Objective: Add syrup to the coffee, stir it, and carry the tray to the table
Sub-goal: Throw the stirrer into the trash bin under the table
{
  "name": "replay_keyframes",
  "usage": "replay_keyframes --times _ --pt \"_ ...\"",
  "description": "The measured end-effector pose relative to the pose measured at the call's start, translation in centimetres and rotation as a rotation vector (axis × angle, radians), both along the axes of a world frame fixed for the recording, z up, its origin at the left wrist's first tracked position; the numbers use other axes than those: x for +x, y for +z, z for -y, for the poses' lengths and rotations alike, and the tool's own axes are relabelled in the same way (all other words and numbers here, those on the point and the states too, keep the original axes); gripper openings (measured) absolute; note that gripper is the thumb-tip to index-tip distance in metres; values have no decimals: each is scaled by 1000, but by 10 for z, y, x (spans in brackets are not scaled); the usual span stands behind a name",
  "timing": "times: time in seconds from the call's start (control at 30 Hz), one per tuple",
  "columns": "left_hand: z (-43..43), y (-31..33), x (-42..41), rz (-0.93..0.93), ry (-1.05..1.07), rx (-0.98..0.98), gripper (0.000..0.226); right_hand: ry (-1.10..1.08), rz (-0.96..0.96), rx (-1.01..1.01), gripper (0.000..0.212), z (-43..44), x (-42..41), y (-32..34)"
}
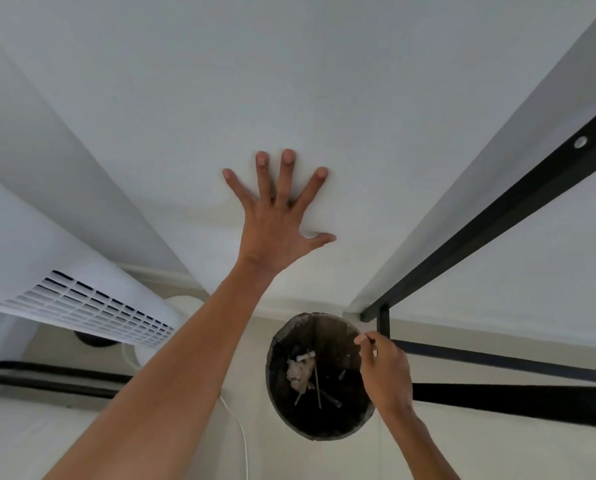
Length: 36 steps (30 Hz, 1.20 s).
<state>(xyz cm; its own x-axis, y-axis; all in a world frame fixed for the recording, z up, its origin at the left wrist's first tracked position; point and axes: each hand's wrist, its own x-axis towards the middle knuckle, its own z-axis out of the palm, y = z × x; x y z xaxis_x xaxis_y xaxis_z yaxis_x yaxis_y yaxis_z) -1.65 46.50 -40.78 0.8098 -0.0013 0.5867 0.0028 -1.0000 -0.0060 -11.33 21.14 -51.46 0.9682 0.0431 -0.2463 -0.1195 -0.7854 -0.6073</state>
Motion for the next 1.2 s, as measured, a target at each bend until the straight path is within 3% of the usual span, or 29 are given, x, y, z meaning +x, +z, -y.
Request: replay_keyframes --times 0.43,0.63,0.87,1.03,1.2 --pt "-9 -7 -2 -3 -8 57 145 16 -113 17 23 -15 0 -42" --pt "-8 -10 -2 5 -21 30 144 8 -407 144 33 -9 -1 -54" --pt "-6 -9 -10 -3 16 53 139 36 -369 100 32 -2 -3 -45" --pt "5 7 -40 -192 73 79 123 118 -315 -19 38 2 -9 -9" --pt "26 31 -99 -601 122 -88 93 174 -268 -99 47 2 -13 55"
